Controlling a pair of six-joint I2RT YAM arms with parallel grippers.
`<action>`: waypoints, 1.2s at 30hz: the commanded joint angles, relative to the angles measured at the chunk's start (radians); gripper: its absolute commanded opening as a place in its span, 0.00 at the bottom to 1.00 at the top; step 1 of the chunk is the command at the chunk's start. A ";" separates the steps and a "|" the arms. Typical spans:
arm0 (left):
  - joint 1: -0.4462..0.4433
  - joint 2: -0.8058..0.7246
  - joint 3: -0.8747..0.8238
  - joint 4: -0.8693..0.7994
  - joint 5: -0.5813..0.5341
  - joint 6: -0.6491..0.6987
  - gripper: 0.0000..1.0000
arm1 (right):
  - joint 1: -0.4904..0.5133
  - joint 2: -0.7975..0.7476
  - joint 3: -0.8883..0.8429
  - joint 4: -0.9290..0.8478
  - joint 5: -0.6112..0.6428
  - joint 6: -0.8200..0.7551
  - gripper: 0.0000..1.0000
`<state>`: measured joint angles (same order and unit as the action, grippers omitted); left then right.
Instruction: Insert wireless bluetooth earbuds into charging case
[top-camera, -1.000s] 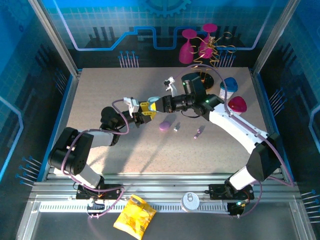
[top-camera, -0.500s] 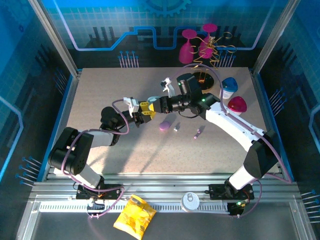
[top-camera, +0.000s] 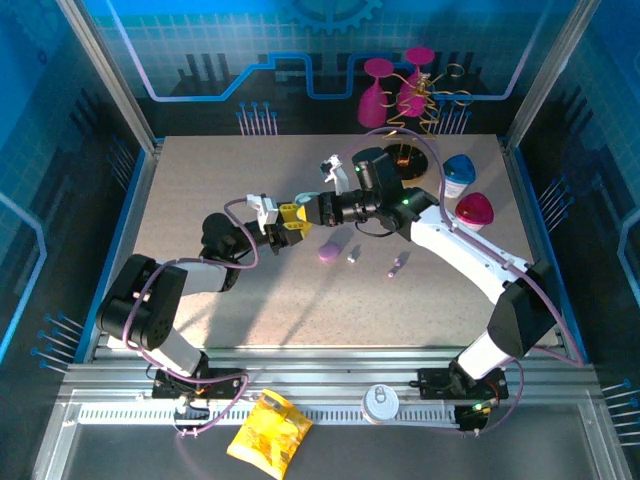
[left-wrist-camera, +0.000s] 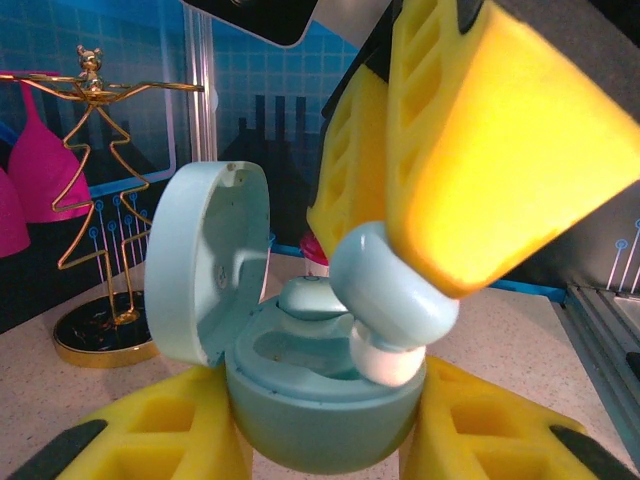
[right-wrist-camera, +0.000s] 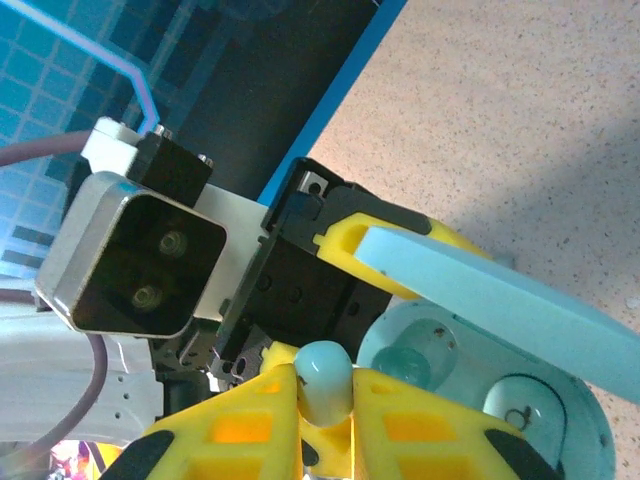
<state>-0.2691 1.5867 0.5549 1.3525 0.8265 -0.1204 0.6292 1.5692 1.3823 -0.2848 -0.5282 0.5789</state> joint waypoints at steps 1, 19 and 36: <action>0.004 -0.008 -0.001 0.048 0.005 0.024 0.26 | -0.003 -0.026 -0.032 0.066 -0.012 0.033 0.16; 0.005 -0.022 -0.015 0.047 0.002 0.031 0.26 | -0.002 -0.045 -0.050 0.059 0.076 0.029 0.15; 0.005 -0.030 -0.006 0.048 -0.001 0.029 0.26 | 0.023 -0.024 -0.006 -0.058 0.093 -0.023 0.23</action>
<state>-0.2691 1.5856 0.5526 1.3514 0.8265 -0.1200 0.6365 1.5536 1.3567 -0.2787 -0.4576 0.5789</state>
